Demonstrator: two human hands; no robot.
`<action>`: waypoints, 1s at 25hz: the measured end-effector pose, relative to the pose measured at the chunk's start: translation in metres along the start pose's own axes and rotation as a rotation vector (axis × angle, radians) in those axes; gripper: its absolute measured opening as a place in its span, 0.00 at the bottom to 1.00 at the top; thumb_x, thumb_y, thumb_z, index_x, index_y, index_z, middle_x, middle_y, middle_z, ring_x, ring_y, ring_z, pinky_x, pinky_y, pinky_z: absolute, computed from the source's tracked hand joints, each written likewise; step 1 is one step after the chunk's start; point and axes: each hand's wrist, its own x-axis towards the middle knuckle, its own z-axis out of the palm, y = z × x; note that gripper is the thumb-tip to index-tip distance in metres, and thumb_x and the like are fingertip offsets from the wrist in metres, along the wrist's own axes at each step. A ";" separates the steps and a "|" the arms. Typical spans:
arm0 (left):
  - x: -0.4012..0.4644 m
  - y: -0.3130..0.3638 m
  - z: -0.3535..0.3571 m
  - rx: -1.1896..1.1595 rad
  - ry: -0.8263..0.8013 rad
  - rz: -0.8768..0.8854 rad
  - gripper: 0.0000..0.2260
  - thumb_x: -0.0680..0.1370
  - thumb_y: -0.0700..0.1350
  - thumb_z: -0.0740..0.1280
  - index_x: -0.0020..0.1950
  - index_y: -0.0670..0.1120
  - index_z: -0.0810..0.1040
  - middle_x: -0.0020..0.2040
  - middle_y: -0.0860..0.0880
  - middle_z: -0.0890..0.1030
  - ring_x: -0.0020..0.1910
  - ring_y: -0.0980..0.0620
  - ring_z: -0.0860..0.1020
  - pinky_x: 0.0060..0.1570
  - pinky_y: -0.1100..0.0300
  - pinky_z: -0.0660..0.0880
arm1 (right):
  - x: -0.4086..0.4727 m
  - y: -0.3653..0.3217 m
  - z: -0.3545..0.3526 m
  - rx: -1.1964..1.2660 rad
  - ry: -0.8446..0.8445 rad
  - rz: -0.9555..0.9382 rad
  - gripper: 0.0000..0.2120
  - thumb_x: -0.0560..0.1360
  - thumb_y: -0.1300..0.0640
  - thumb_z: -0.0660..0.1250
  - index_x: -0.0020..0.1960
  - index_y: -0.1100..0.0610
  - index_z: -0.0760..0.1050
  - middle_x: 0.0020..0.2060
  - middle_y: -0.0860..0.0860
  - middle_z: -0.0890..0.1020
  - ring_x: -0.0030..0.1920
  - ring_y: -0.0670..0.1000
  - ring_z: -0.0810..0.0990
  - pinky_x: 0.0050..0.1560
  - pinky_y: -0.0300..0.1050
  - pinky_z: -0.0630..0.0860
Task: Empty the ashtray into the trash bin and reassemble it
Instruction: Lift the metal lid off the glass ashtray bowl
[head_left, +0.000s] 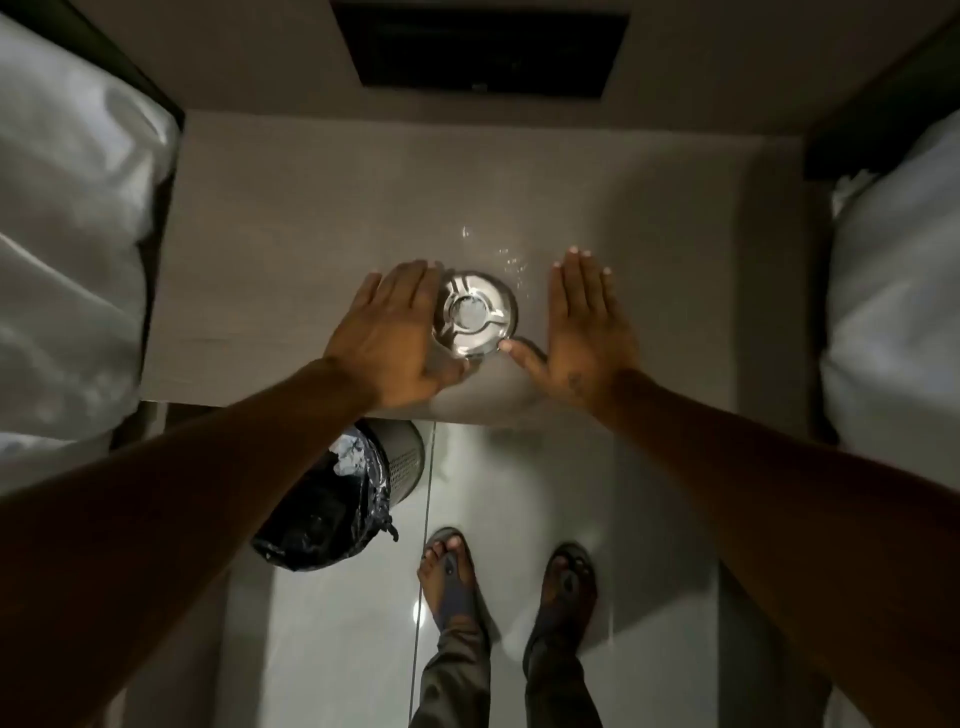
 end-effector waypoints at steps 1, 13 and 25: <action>0.008 -0.001 0.008 -0.026 -0.006 0.022 0.52 0.67 0.72 0.66 0.79 0.39 0.55 0.77 0.38 0.63 0.75 0.40 0.61 0.75 0.43 0.56 | 0.001 0.001 0.010 -0.005 -0.009 -0.003 0.56 0.74 0.23 0.41 0.82 0.68 0.46 0.82 0.68 0.48 0.83 0.65 0.46 0.82 0.61 0.42; 0.056 -0.005 0.024 -0.160 -0.117 0.006 0.55 0.56 0.62 0.82 0.76 0.44 0.63 0.70 0.43 0.68 0.68 0.42 0.65 0.66 0.46 0.66 | 0.011 0.007 0.039 0.042 0.049 -0.061 0.60 0.73 0.21 0.48 0.82 0.70 0.47 0.82 0.68 0.48 0.83 0.66 0.46 0.82 0.61 0.42; 0.056 -0.009 0.020 -0.193 -0.096 0.051 0.52 0.58 0.62 0.81 0.76 0.46 0.64 0.71 0.44 0.69 0.70 0.43 0.63 0.66 0.44 0.66 | 0.014 0.009 0.042 0.045 0.084 -0.074 0.62 0.71 0.19 0.50 0.82 0.70 0.47 0.82 0.69 0.48 0.83 0.66 0.46 0.82 0.62 0.43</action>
